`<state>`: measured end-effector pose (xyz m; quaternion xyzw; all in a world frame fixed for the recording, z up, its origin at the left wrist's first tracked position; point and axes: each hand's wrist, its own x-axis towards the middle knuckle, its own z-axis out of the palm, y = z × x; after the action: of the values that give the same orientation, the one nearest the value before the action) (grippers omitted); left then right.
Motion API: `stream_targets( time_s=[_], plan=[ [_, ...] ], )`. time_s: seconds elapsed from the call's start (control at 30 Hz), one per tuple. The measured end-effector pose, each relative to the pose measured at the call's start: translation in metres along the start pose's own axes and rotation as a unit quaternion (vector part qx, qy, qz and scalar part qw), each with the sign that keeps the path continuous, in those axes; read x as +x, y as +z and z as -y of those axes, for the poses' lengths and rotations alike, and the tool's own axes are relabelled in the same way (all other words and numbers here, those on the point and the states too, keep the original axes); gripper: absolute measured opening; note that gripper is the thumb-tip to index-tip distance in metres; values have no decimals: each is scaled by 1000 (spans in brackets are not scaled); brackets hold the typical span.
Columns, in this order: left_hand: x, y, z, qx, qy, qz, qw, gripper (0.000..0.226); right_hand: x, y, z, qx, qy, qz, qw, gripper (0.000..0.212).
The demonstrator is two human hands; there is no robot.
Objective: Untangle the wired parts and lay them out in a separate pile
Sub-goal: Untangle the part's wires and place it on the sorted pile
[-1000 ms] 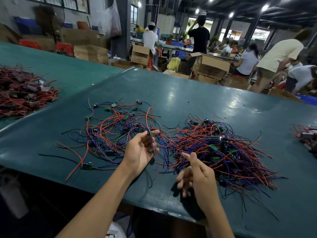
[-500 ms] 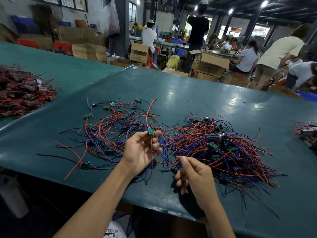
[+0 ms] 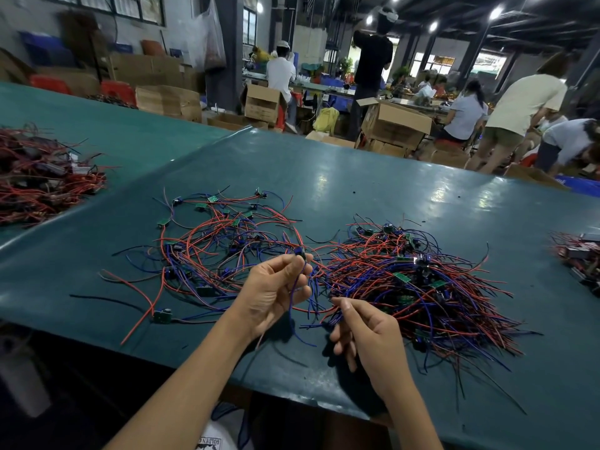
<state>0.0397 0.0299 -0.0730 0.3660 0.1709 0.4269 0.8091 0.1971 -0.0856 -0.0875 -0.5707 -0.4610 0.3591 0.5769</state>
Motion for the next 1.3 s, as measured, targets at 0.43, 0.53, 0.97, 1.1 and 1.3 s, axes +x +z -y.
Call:
stream_targets(
  time_s=[0.43, 0.53, 0.97, 1.1, 1.3],
  plan=[
    [42, 56, -11, 552, 144, 59, 819, 23, 1, -1, 1, 16, 6, 7, 1000, 20],
    [59, 92, -16, 643, 210, 117, 727, 28, 1, -1, 0, 29, 12, 10, 999, 19],
    [111, 148, 26, 834, 145, 183, 500, 40, 5, 0, -4, 30, 30, 21, 999, 21],
    [114, 148, 26, 845, 131, 192, 482, 45, 6, -1, -5, 20, 23, 20, 999, 20],
    [110, 122, -8, 828, 180, 70, 527, 50, 3, -2, -7, 10, 4, 16, 1000, 19]
  ],
)
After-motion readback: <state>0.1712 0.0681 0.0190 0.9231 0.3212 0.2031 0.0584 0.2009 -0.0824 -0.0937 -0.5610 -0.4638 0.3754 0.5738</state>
